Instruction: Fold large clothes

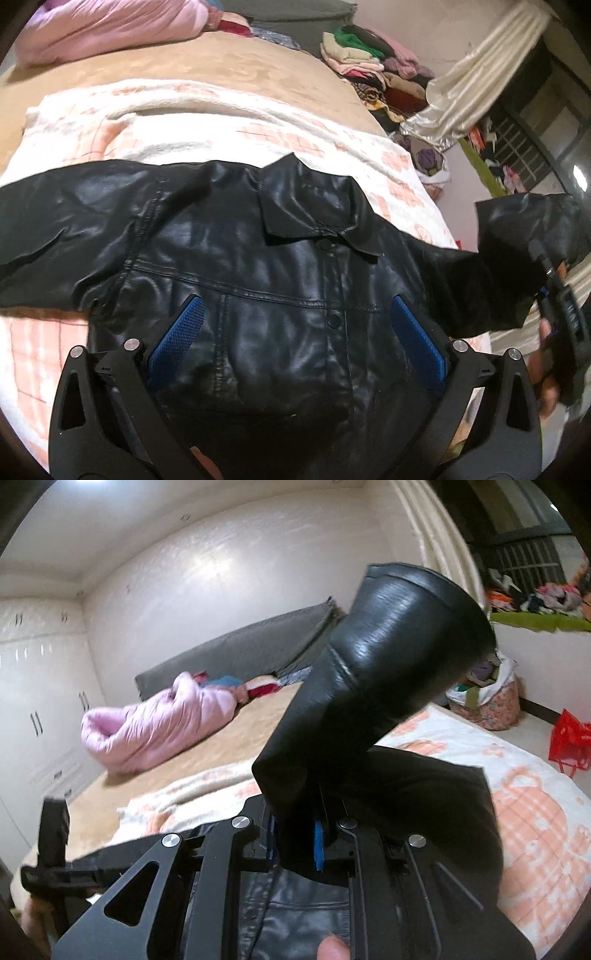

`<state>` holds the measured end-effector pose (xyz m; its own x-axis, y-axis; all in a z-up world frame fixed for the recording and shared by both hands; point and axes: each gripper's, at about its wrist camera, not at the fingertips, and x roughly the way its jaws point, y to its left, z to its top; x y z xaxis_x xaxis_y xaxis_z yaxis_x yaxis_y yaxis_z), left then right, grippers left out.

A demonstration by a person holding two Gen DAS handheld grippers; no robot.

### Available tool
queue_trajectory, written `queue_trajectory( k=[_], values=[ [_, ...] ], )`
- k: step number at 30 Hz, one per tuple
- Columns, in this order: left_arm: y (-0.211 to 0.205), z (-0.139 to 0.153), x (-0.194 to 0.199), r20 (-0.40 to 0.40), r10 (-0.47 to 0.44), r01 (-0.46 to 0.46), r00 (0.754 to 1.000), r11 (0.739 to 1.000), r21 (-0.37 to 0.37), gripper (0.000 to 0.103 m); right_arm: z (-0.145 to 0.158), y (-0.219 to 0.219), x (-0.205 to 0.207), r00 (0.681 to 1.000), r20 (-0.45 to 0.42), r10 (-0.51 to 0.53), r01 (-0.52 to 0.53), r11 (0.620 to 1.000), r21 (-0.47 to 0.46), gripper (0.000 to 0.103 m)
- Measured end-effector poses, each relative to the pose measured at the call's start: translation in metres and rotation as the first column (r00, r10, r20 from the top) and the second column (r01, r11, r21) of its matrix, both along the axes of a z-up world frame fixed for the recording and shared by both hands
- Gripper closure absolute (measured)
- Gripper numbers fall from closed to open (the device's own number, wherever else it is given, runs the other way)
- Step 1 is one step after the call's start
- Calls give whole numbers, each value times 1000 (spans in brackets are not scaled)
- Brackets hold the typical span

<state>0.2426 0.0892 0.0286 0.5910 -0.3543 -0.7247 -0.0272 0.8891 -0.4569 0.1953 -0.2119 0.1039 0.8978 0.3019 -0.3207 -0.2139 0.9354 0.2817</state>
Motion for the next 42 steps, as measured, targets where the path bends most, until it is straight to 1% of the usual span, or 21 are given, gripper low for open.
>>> queue_trajectory(
  k=[3, 5, 8, 10, 13, 18, 19, 22, 23, 24, 25, 26, 28, 30, 33, 35, 38, 39, 40, 41, 42],
  values=[
    [14, 1, -2, 5, 25, -25, 1000, 999, -24, 9, -4, 24, 12, 1000, -17, 23, -23, 999, -25, 89],
    [23, 1, -2, 3, 37, -37, 999, 999, -36, 9, -10, 48, 11, 999, -26, 46, -48, 997, -57, 89],
    [33, 4, -2, 5, 43, -43, 999, 996, -81, 9, -20, 79, 13, 995, -46, 89, -92, 992, -82, 89],
    [43, 6, -3, 10, 52, -50, 999, 992, -116, 9, -29, 93, 12, 992, -64, 109, -115, 988, -99, 89],
    [55, 8, -7, 16, 68, -66, 998, 989, -131, 9, -47, 121, 13, 983, -104, 149, -162, 978, -129, 89],
    [70, -2, -8, -4, 74, -74, 997, 980, -185, 9, -81, 167, 18, 963, -179, 201, -235, 953, -194, 89],
    [73, -5, -8, -11, 77, -78, 997, 978, -192, 9, -88, 174, 17, 961, -188, 204, -241, 950, -200, 86],
    [83, -18, -6, -46, 85, -94, 995, 964, -248, 9, -102, 188, 13, 952, -212, 220, -267, 938, -223, 83],
    [86, -22, -5, -60, 80, -94, 995, 957, -275, 9, -105, 189, 12, 947, -225, 230, -280, 932, -228, 76],
    [87, -26, -4, -72, 76, -94, 994, 952, -292, 9, -110, 193, 11, 939, -247, 240, -299, 925, -234, 54],
    [87, -29, -5, -80, 73, -94, 994, 950, -298, 9, -115, 193, 8, 929, -275, 249, -317, 917, -241, 39],
    [87, -32, -4, -92, 69, -94, 993, 948, -303, 9, -119, 192, 4, 921, -290, 259, -331, 913, -237, 19],
    [84, -38, -3, -112, 59, -91, 992, 950, -299, 9, -123, 192, -4, 910, -302, 283, -357, 906, -228, 17],
    [82, -42, -3, -129, 53, -90, 990, 951, -295, 9, -127, 189, -12, 898, -324, 297, -377, 899, -221, 11],
    [75, -52, -3, -166, 32, -79, 986, 956, -283, 9, -126, 177, -22, 889, -338, 309, -383, 906, -182, 10],
    [73, -62, -3, -198, 22, -77, 980, 957, -278, 9, -122, 162, -26, 891, -339, 301, -364, 921, -138, 10],
    [70, -75, -4, -219, -4, -68, 976, 946, -318, 9, -115, 141, -28, 897, -340, 283, -332, 938, -95, 10],
    [69, -79, -5, -220, -7, -67, 976, 943, -325, 12, -113, 135, -28, 901, -336, 275, -321, 943, -90, 12],
    [68, -83, -5, -225, -2, -69, 974, 949, -308, 16, -110, 128, -29, 907, -332, 261, -305, 948, -88, 14],
    [68, -85, -5, -230, 7, -75, 973, 955, -287, 28, -108, 120, -30, 912, -329, 245, -287, 954, -86, 17],
    [67, -87, -4, -230, 14, -78, 973, 959, -274, 48, -106, 115, -30, 915, -327, 236, -276, 958, -82, 18]
  ],
)
